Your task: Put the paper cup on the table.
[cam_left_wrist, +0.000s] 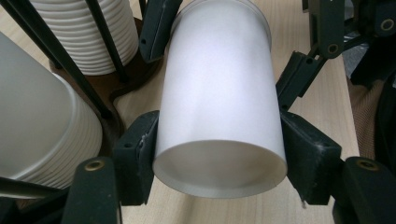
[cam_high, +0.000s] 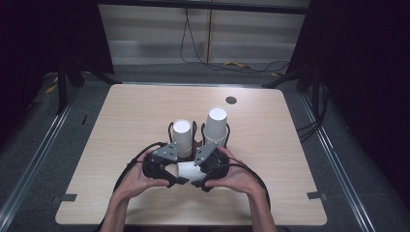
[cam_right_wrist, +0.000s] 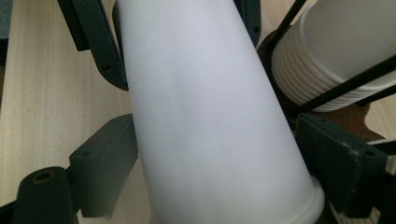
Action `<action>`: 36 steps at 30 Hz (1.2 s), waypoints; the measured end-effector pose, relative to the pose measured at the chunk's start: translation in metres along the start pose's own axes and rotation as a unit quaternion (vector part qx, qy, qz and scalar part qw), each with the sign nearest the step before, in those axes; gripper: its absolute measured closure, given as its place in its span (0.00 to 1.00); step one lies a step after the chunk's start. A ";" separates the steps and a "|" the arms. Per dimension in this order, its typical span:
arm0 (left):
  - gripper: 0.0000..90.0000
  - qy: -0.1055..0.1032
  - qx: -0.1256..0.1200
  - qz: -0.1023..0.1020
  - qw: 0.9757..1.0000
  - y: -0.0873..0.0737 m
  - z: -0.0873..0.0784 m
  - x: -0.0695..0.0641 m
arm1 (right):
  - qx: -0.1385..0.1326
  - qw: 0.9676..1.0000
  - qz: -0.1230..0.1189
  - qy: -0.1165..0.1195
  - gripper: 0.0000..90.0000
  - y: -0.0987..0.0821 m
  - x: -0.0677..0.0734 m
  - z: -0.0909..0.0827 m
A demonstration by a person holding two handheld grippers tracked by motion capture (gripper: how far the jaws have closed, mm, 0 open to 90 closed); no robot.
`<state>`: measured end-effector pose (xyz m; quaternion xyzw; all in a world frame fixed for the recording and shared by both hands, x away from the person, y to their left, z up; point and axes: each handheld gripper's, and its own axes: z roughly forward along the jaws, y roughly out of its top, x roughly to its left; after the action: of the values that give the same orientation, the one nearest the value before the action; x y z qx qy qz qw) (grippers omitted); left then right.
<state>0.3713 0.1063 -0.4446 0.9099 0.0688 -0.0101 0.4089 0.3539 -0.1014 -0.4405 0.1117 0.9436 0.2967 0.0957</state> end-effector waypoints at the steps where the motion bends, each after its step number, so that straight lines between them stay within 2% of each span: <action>1: 0.38 0.001 0.003 -0.001 1.000 0.000 0.000 0.000 | 0.000 1.000 0.007 -0.002 0.15 -0.001 0.000 -0.001; 3: 0.38 0.002 -0.004 -0.003 1.000 -0.001 -0.001 -0.001 | -0.003 1.000 0.003 -0.002 0.14 -0.002 -0.001 -0.002; 10: 0.38 0.015 -0.017 -0.008 1.000 -0.004 -0.004 -0.008 | -0.015 1.000 0.021 0.004 0.15 -0.010 0.000 -0.003; 12: 0.38 0.016 -0.021 -0.013 1.000 -0.004 -0.005 -0.008 | -0.013 1.000 0.027 0.002 0.15 -0.012 0.000 -0.003; 13: 0.38 0.016 -0.022 -0.008 1.000 -0.004 -0.006 -0.008 | -0.014 1.000 0.027 0.000 0.15 -0.013 0.000 -0.003; 18: 0.38 0.025 -0.037 -0.010 0.999 -0.006 -0.008 -0.009 | -0.023 0.999 0.037 -0.003 0.16 -0.019 0.000 -0.005; 21: 0.38 0.023 -0.045 -0.014 0.999 -0.008 -0.009 -0.008 | -0.017 0.999 0.045 0.002 0.15 -0.020 0.000 -0.005; 27: 0.38 0.028 -0.059 -0.014 0.998 -0.011 -0.010 -0.010 | -0.001 0.998 0.056 -0.003 0.16 -0.023 0.000 -0.004; 29: 0.38 0.028 -0.063 -0.013 0.997 -0.012 -0.011 -0.011 | -0.002 0.998 0.061 0.000 0.17 -0.026 0.001 -0.003; 31: 0.38 0.029 -0.068 -0.017 0.997 -0.013 -0.013 -0.011 | -0.012 0.998 0.062 -0.009 0.17 -0.029 0.001 -0.004; 36: 0.38 0.028 -0.077 -0.019 0.996 -0.015 -0.013 -0.011 | -0.018 0.997 0.076 -0.003 0.16 -0.036 0.002 -0.004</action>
<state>0.3583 0.1247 -0.4458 0.8741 0.0980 0.0135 0.4756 0.3455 -0.1313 -0.4588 0.1822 0.9265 0.3199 0.0775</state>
